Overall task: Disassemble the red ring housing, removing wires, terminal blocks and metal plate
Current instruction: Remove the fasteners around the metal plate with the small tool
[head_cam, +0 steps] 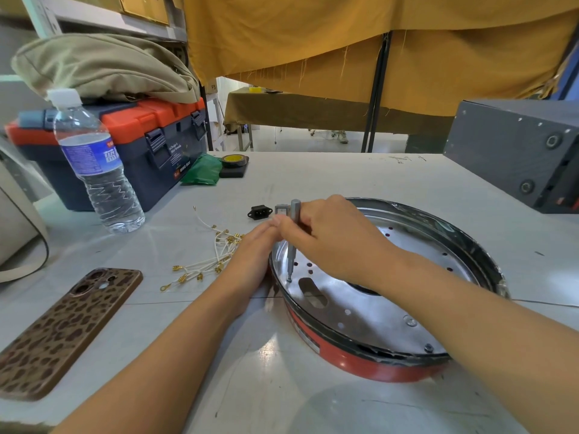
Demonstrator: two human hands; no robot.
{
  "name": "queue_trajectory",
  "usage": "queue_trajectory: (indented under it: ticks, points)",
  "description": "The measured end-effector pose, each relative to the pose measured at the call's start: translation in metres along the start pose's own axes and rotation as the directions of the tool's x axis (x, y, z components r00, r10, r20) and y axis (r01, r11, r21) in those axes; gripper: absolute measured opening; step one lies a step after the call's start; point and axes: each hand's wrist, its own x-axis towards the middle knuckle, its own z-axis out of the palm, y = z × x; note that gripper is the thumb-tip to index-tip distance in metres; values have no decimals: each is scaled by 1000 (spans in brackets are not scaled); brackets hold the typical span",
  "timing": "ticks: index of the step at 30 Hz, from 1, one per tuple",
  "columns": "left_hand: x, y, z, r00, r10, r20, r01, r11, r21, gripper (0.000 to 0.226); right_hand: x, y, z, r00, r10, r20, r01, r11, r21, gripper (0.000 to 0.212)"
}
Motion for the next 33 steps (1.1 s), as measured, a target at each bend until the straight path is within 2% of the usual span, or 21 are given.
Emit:
queue_trajectory:
  ticks: [3,7,10,22,27,33]
  points:
    - [-2,2,2,1000,9,-26,-9,1000,23,27,0,-2,-2,999,-32,32,32,999,-10,50]
    - [-2,6,2,998,26,-53,-20,992,123,30,2,6,-8,988,28,154,-59,978,200,51]
    - [-3,7,3,997,45,-57,-34,981,191,26,3,13,-10,978,34,208,-88,963,256,51]
    - [-6,11,5,994,59,-95,-38,978,207,34,3,19,-20,925,-55,375,-85,934,347,41]
    - [-5,13,7,994,16,-104,3,984,181,33,1,24,-27,894,-88,439,-128,890,438,28]
    - [-7,13,9,994,11,-113,4,991,136,33,-1,22,-22,904,-41,425,-205,831,517,27]
